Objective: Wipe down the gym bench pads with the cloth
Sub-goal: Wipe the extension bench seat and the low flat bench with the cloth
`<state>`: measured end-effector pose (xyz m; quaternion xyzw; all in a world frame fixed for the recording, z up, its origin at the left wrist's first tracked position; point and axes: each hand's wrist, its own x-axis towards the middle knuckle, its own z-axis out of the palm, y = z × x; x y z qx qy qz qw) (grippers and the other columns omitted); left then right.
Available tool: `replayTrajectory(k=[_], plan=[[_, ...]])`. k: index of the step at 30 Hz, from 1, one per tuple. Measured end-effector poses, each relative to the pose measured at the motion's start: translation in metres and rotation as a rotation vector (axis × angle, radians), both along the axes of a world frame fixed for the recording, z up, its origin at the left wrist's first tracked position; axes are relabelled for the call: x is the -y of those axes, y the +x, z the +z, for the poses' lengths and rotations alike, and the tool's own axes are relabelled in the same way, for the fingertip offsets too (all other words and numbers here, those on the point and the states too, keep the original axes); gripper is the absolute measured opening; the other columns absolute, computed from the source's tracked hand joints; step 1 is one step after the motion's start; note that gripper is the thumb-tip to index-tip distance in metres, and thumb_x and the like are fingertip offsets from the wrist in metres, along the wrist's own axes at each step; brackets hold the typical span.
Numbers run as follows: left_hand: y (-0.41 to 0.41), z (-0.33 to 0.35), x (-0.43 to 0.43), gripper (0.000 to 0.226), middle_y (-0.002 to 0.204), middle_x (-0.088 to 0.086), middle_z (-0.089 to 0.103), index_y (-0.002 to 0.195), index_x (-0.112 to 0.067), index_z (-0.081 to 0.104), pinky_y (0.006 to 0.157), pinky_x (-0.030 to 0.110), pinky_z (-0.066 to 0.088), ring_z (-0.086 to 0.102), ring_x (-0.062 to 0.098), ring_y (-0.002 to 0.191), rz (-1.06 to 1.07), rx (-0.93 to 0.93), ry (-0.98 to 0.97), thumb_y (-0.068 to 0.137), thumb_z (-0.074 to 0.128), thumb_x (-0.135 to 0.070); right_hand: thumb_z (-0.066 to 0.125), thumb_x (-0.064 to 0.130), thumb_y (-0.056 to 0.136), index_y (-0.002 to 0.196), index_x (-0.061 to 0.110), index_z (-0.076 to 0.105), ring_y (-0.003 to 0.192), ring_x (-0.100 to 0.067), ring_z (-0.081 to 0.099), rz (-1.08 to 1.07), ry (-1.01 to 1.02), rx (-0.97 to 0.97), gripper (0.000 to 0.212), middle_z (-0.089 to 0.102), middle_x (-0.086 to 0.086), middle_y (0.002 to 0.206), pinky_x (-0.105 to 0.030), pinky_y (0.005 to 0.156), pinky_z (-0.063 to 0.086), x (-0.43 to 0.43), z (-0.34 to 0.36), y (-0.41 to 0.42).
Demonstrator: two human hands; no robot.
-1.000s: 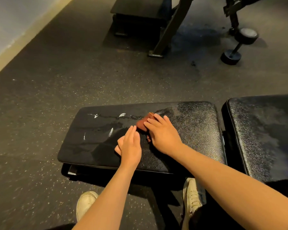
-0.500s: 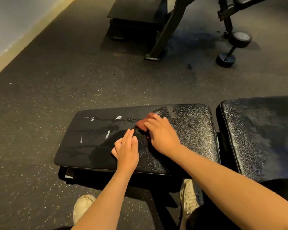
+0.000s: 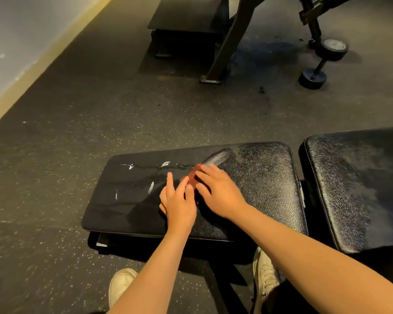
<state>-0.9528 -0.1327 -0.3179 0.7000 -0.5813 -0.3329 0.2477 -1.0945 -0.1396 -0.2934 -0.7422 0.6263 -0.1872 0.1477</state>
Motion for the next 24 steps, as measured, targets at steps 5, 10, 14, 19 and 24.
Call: replayTrajectory(k=[5,10,14,19,24], plan=[[-0.027,-0.003,0.003,0.05,0.161,-0.002,0.035,0.152,-0.019,0.043,0.124,0.039,0.017,0.014,0.015,0.149,-0.282,-0.02,-0.134,0.105,0.044,-0.036,0.051,0.018,0.098,0.119,0.009,0.067,0.123,-0.027,0.051,-0.288,-0.071,-0.016,0.028,0.063,-0.005,0.122,-0.043,0.113,0.035,0.005,0.002,-0.031],[-0.019,-0.008,0.035,0.056,0.162,-0.002,0.033,0.153,-0.021,0.041,0.123,0.04,0.016,0.018,0.021,0.152,-0.465,0.152,-0.235,0.102,0.031,-0.04,0.051,0.013,0.096,0.117,0.012,0.067,0.12,-0.025,0.053,-0.218,-0.107,-0.007,0.027,0.066,-0.003,0.114,-0.044,0.114,0.034,0.001,0.001,-0.029],[0.013,-0.018,0.061,0.053,0.161,0.005,0.033,0.152,-0.013,0.04,0.122,0.037,0.017,0.019,0.025,0.151,-0.287,0.198,-0.131,0.104,0.027,-0.03,0.059,0.016,0.093,0.106,0.009,0.072,0.113,-0.028,0.057,-0.213,-0.146,-0.139,0.019,0.067,-0.006,0.108,-0.045,0.106,0.038,0.002,0.0,-0.024],[-0.019,-0.008,0.034,0.047,0.161,0.003,0.033,0.15,-0.011,0.044,0.119,0.016,0.002,0.017,0.021,0.152,-0.361,0.024,-0.143,0.106,0.037,-0.025,0.052,0.015,0.098,0.117,0.008,0.066,0.125,-0.027,0.051,-0.249,-0.122,-0.036,0.026,0.065,-0.005,0.118,-0.043,0.114,0.031,0.003,-0.004,-0.025],[-0.01,-0.008,0.045,0.054,0.158,-0.001,0.039,0.148,-0.019,0.049,0.123,0.039,0.023,0.026,0.022,0.15,-0.496,0.153,-0.231,0.1,0.032,-0.037,0.055,0.015,0.096,0.115,0.006,0.069,0.127,-0.028,0.052,-0.283,-0.132,-0.01,0.025,0.067,-0.006,0.118,-0.041,0.116,0.031,0.001,-0.004,-0.024]])
